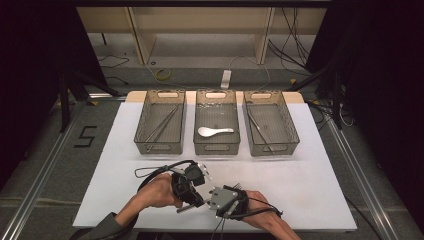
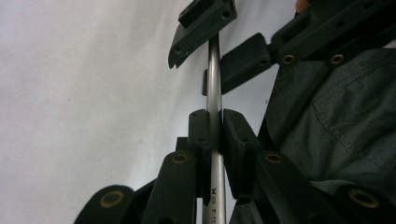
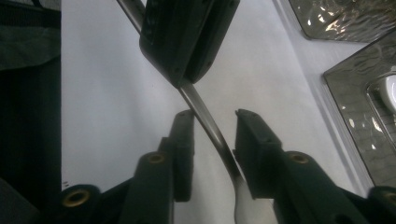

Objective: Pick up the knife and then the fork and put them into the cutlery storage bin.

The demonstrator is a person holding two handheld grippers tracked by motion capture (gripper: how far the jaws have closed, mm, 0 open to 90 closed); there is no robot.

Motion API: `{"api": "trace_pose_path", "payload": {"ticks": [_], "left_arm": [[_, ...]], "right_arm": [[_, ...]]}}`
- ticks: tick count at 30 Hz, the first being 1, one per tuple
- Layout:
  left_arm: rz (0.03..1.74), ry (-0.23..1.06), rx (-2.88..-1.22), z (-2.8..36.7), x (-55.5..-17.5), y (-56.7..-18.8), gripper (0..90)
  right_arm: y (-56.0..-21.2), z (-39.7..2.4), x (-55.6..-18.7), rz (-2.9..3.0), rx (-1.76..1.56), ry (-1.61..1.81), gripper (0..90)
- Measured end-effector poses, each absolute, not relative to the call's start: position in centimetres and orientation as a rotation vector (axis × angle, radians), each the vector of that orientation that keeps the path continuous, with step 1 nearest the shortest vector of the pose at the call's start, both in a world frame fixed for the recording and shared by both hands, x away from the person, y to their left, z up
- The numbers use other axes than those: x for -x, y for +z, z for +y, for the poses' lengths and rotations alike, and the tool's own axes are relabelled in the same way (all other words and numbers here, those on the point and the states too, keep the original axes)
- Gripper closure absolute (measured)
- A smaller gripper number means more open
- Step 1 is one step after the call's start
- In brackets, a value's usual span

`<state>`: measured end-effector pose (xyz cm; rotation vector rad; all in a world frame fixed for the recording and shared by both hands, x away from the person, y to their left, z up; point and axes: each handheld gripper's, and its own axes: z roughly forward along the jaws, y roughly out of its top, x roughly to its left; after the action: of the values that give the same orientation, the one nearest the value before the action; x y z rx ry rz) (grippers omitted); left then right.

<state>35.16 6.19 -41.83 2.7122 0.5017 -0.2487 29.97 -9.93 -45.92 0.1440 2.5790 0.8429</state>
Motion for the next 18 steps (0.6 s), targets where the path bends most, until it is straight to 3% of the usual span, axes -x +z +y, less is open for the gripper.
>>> {"api": "trace_pose_path", "payload": {"ticks": [8,13,18], "left_arm": [[0.495,-0.241,-2.688,6.4,-35.2,-41.6,82.8],[0.510,-0.242,-2.651,6.6,-35.4,-41.2,79.5],[0.544,-0.140,-2.564,7.5,-35.6,-39.9,51.6]], "right_arm": [[-46.3,-9.8,-29.8,2.601,-0.017,0.769,86.4],[-46.0,-10.0,-29.8,2.610,0.023,0.764,88.1],[-45.9,-10.6,-30.1,2.596,-0.023,0.745,88.1]]}}
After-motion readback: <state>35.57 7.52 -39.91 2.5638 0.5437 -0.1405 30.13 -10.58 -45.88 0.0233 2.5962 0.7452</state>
